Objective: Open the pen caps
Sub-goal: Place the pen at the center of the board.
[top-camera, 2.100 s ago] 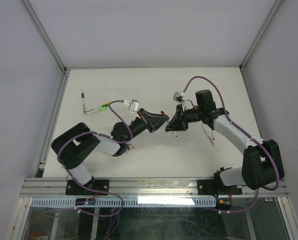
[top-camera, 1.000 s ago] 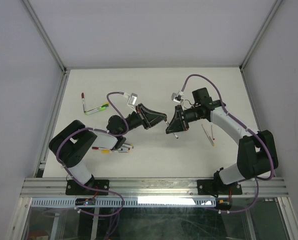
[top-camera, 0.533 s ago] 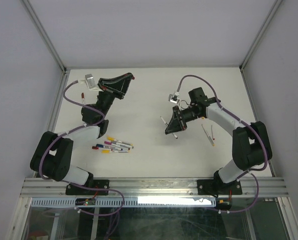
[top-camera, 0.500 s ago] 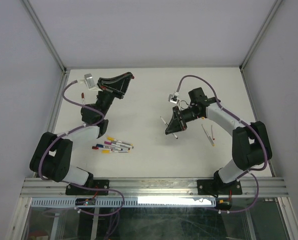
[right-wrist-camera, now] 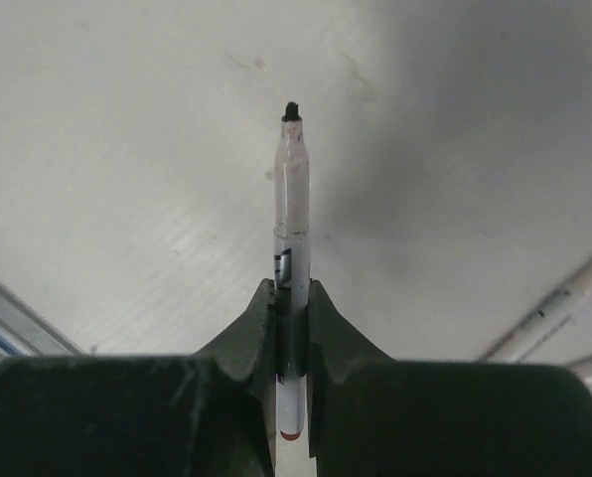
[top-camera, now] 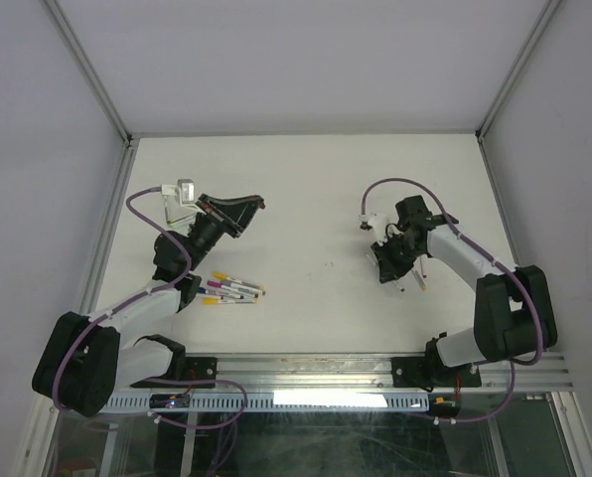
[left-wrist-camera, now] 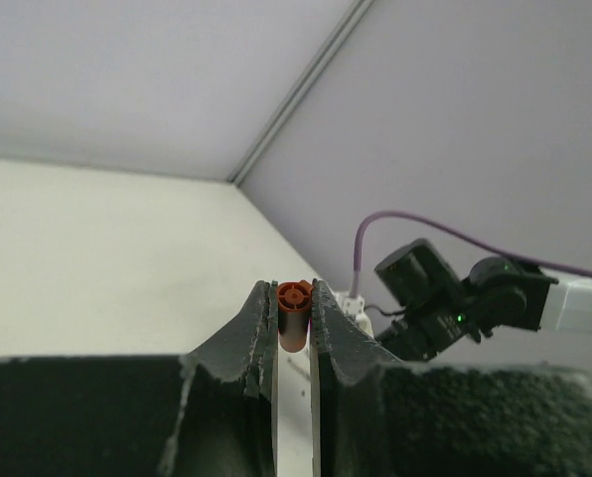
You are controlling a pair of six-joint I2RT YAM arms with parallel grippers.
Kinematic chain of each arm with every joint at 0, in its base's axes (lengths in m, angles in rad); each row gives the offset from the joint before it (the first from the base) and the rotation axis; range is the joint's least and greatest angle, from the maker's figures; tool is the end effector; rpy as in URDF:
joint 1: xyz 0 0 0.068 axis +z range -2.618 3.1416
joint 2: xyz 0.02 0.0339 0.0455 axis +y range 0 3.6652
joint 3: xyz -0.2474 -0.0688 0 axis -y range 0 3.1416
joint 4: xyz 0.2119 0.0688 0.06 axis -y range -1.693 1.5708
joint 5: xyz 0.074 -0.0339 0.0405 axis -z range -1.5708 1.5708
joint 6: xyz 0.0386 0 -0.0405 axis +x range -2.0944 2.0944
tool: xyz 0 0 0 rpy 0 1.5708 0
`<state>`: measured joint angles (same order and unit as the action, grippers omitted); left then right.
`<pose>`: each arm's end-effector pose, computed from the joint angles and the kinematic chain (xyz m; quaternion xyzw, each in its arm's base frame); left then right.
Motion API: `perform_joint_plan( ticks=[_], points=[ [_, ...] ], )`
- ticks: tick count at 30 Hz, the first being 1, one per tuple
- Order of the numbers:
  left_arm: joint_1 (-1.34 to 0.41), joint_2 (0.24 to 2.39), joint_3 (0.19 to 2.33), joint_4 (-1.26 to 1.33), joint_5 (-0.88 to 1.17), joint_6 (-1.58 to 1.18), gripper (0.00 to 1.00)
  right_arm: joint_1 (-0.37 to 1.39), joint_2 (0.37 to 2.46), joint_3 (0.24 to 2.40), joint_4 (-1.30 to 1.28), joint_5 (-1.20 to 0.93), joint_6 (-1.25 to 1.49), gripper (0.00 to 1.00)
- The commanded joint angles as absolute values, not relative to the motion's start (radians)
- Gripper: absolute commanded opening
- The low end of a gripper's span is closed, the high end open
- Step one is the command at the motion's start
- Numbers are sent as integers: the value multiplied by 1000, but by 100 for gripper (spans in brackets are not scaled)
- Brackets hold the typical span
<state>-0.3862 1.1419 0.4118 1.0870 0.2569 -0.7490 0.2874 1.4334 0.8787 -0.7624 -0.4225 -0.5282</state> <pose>0.1995 -0.0917 0.2808 0.0014 0.5754 -0.4996 0.6476 0.2115 0.0790 0.1923 -0.4090 0.8799 0.1916 0.1478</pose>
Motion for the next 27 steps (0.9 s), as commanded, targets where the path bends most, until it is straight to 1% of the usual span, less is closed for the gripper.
perform_joint_plan(
  ticks=[1,4,8,11,16,18,24,27],
  points=[
    [-387,1113,381,1025,359,-790,0,199,1402,849,-739,-271,-500,0],
    [-387,1114,355,1040,380,-816,0,150,1436,830,-721,-243,-479,1],
    [-388,1116,323,1063,381,-832,0,125,1474,819,-686,-148,-426,1],
    [-387,1127,312,1080,385,-846,0,119,1498,827,-679,-131,-399,3],
    [-387,1144,300,1101,392,-870,0,117,1535,838,-668,-83,-356,11],
    [-387,1148,298,1107,394,-876,0,115,1544,841,-667,-81,-351,16],
    [-391,1154,300,1114,396,-888,0,114,1546,840,-669,-90,-348,25],
    [-397,1161,303,1114,397,-890,0,114,1542,841,-670,-93,-350,27]
  ],
)
